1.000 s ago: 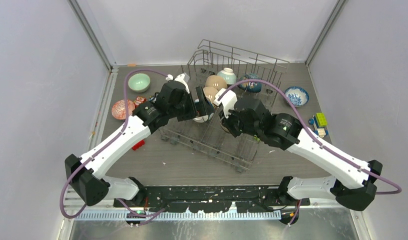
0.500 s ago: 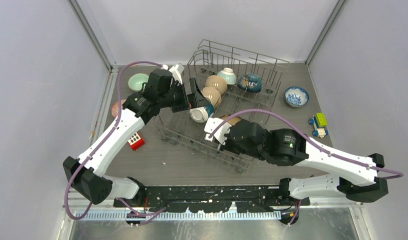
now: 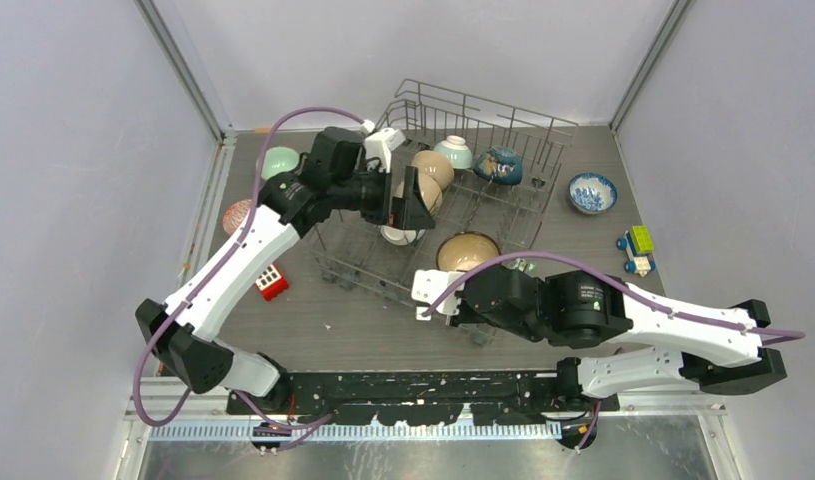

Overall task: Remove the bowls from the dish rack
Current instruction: Place the bowl at the center of the board.

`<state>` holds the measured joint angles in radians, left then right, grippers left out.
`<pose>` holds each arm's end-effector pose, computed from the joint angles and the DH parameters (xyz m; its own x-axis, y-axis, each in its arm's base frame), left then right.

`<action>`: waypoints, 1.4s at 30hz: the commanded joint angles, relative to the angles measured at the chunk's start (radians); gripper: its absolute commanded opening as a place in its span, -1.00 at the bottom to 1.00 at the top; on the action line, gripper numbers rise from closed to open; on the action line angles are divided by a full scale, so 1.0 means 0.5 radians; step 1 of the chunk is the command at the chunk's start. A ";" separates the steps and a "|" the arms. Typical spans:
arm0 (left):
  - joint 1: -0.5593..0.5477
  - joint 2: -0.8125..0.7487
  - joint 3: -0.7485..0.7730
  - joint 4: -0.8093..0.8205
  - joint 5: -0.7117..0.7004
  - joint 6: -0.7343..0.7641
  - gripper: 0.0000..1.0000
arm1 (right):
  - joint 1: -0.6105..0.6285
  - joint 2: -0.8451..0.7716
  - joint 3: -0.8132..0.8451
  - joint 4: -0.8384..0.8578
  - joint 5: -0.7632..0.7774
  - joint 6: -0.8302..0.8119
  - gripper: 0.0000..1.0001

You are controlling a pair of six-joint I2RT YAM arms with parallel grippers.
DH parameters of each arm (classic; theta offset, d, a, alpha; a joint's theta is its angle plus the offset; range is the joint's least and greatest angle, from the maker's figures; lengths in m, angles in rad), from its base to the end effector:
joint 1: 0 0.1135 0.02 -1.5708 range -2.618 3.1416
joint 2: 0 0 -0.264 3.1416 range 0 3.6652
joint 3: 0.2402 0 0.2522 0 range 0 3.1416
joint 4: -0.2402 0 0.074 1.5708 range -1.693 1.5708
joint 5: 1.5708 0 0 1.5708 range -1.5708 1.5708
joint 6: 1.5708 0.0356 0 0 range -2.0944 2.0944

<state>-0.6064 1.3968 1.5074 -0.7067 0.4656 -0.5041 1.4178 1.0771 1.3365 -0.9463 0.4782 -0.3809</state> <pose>0.2363 -0.1834 0.4008 -0.7974 0.0278 -0.6029 0.4904 0.6120 -0.6204 0.0464 0.1931 0.3998 0.2163 -0.7629 -0.6093 -0.8002 0.2191 -0.5584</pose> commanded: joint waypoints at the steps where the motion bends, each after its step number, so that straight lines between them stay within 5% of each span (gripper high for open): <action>1: -0.114 0.100 0.267 -0.176 0.099 0.381 0.99 | 0.063 -0.073 0.035 0.069 0.119 -0.128 -0.98; 13: -0.442 0.503 0.745 -0.611 -0.176 0.899 0.80 | 0.117 -0.076 0.016 0.067 0.104 -0.146 -0.98; 32: -0.477 0.635 0.867 -0.696 -0.083 0.946 0.11 | 0.139 -0.111 -0.051 0.085 0.102 -0.158 -0.99; 42: -0.514 0.674 0.898 -0.732 -0.069 0.957 0.06 | 0.152 -0.104 -0.047 0.087 0.118 -0.168 -0.99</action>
<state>-0.8516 1.7298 1.9152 -1.0595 0.4061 -0.0429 1.4849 1.0531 1.2938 -0.9657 0.4820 -0.4248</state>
